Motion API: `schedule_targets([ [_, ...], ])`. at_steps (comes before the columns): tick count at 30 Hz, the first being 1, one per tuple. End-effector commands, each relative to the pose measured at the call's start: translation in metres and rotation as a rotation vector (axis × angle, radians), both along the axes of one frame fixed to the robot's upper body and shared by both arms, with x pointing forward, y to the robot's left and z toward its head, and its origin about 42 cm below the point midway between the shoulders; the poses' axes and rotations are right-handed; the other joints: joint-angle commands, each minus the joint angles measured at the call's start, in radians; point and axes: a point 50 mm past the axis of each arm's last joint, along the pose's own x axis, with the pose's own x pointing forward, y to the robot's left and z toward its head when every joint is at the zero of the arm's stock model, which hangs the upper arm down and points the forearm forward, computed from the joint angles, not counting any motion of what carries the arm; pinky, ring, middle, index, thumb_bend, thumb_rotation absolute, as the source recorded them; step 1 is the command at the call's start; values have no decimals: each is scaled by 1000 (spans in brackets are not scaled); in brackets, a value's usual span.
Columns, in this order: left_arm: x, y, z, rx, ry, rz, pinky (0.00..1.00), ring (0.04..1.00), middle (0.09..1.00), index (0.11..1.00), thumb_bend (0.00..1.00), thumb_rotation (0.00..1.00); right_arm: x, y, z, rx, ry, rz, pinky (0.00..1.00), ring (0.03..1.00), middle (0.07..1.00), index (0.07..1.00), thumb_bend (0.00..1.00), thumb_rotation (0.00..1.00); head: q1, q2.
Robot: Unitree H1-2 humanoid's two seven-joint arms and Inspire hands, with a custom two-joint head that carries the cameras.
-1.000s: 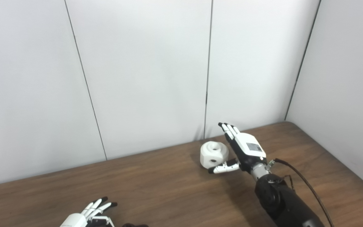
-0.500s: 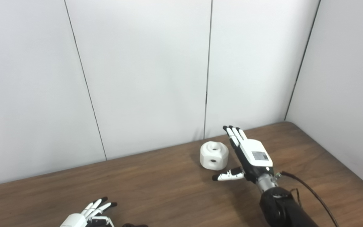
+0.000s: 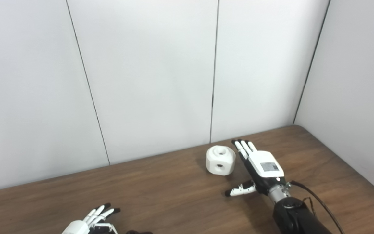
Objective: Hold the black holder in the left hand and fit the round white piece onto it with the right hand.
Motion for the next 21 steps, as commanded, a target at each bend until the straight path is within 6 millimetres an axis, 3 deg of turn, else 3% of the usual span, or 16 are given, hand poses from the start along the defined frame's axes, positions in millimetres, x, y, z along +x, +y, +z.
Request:
schedule_targets([
  [1,-11,4,-19,109,76,-32,1000,1000,923,482,518,48,-1,-2,12,-58,-37,-1,995,1000,1000,1000,923,996,-1,1],
  [11,-11,4,-20,108,74,-31,1000,1000,927,482,518,48,1,-5,5,-73,-18,-4,1000,1000,1000,1000,909,1000,-1,0],
  [21,-9,3,-20,109,71,-30,1000,1000,923,482,518,48,6,-7,15,-23,-64,-21,999,1000,1000,1000,891,964,0,-8],
])
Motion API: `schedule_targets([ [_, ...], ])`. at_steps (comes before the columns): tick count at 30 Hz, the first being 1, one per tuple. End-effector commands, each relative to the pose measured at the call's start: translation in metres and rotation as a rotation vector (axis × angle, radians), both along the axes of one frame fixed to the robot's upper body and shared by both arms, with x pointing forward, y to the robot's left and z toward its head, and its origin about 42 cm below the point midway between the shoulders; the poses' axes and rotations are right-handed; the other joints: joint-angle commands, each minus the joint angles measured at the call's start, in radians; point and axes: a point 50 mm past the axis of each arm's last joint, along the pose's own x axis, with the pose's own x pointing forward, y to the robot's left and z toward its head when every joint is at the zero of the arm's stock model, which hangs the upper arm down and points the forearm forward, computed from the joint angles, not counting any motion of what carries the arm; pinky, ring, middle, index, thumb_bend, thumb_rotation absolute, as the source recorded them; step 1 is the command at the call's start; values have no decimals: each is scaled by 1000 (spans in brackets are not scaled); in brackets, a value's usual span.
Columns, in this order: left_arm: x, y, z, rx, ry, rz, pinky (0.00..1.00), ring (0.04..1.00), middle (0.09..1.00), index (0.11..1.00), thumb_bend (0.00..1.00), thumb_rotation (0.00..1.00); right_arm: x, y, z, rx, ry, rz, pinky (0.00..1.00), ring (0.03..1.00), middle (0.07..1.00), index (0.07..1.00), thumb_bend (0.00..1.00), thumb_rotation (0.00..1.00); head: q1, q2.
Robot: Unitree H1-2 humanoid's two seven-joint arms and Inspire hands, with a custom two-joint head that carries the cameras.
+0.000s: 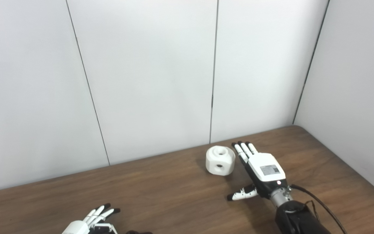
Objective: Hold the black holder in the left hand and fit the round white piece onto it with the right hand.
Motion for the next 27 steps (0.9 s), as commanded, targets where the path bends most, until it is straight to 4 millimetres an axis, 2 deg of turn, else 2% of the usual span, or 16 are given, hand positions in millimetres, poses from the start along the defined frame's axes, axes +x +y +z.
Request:
schedule_targets([
  [1,-9,3,-20,108,69,-28,1000,1000,922,482,518,48,9,-4,22,8,-90,1,995,1000,1000,1000,884,950,0,0],
  [4,-9,3,-19,110,69,-29,1000,1000,923,482,518,48,9,-2,23,44,-126,16,972,1000,1000,1000,882,938,0,-1],
  [8,-9,4,-19,108,69,-27,1000,1000,920,482,518,48,9,1,24,100,-147,36,914,1000,1000,1000,898,978,0,-4],
  [14,-7,4,-19,101,68,-30,1000,1000,919,482,517,48,10,1,26,181,-145,67,843,1000,1000,1000,994,1000,-1,-8],
  [27,-7,4,-20,110,67,-27,1000,1000,921,482,518,48,10,0,33,108,-57,26,811,1000,1000,1000,1000,1000,0,-10],
])
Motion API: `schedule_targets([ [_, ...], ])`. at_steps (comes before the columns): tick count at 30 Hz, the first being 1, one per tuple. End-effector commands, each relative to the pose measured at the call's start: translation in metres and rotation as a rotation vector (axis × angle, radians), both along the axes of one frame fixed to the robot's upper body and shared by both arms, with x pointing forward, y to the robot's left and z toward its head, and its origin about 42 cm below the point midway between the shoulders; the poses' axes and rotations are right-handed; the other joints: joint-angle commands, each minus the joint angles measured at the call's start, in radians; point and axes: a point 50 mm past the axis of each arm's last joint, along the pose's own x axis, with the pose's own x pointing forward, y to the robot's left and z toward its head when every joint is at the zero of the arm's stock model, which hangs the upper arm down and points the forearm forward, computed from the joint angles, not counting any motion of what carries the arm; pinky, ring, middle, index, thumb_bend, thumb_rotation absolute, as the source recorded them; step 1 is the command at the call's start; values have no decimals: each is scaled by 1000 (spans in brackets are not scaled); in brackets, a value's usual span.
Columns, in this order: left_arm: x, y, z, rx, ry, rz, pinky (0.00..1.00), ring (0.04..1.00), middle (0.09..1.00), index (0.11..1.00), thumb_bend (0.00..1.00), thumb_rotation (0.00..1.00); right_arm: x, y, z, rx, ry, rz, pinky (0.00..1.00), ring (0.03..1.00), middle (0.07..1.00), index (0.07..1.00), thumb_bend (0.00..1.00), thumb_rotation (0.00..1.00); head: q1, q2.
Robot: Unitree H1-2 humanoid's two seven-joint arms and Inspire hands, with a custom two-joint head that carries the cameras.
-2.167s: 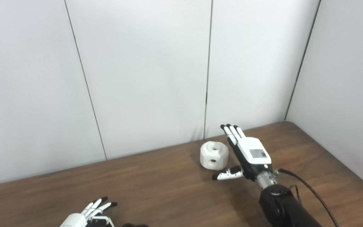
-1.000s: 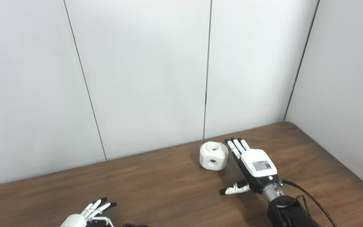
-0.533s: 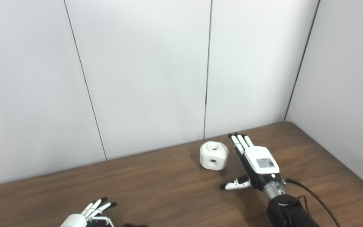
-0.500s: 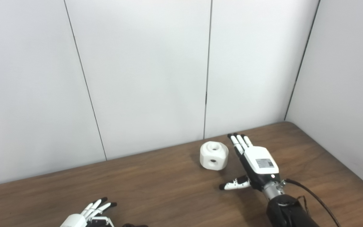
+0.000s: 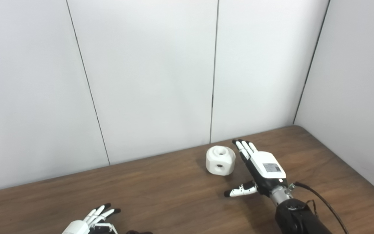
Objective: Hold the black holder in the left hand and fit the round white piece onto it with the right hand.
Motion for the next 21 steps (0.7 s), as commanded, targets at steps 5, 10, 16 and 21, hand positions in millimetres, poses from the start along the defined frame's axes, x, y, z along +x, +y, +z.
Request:
schedule_targets([
  [5,-8,4,-20,105,63,-25,1000,1000,918,482,518,48,10,-2,25,-38,-74,-8,791,1000,1000,1000,1000,1000,-2,0],
  [10,-8,5,-20,106,64,-27,1000,1000,919,482,518,48,19,0,27,102,-60,-21,827,1000,1000,1000,1000,991,-3,0],
  [16,-10,4,-20,104,67,-28,1000,1000,921,482,517,48,36,-3,31,191,-24,-35,838,1000,1000,1000,999,955,1,2],
  [21,-11,3,-20,106,67,-31,1000,1000,921,482,518,48,53,-7,39,229,10,-49,888,1000,1000,1000,1000,942,5,4],
])
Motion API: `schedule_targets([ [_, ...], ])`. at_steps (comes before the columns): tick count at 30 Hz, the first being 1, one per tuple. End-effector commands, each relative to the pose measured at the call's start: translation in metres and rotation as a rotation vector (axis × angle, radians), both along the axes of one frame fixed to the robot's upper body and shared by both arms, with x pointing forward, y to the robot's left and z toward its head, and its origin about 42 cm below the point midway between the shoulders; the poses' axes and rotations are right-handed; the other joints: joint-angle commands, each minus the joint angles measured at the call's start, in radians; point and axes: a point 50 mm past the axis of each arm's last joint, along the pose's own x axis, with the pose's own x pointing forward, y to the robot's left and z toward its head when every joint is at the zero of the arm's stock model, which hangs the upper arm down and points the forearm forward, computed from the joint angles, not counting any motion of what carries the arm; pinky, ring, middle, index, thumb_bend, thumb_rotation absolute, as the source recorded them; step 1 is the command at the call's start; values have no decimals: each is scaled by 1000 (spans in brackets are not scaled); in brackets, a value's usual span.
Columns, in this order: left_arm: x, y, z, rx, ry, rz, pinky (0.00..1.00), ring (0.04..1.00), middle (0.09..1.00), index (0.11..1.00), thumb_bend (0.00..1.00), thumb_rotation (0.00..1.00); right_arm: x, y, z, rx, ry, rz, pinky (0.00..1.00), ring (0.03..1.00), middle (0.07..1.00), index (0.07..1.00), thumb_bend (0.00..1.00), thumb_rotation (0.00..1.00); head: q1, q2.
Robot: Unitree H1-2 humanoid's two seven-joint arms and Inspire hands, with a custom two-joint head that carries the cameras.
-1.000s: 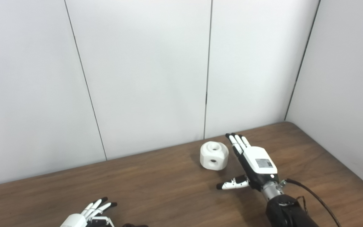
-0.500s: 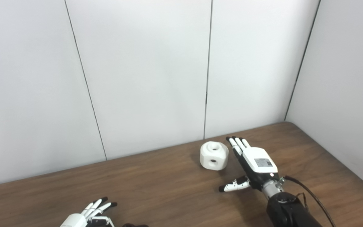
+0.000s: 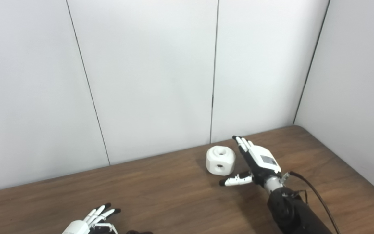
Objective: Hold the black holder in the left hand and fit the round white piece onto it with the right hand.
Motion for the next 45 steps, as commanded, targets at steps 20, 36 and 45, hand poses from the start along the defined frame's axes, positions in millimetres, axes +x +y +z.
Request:
schedule_targets([
  [20,-10,2,-21,105,68,-29,1000,1000,916,482,518,49,36,-1,48,27,-46,7,891,1000,1000,994,1000,866,2,-9],
  [36,-11,3,-19,103,66,-22,1000,1000,916,482,517,49,31,8,44,186,-141,-51,926,1000,1000,688,897,363,2,-2],
  [45,-11,3,-19,100,64,-21,1000,1000,916,482,518,49,33,18,31,173,-259,-101,920,1000,1000,481,513,133,3,-2],
])
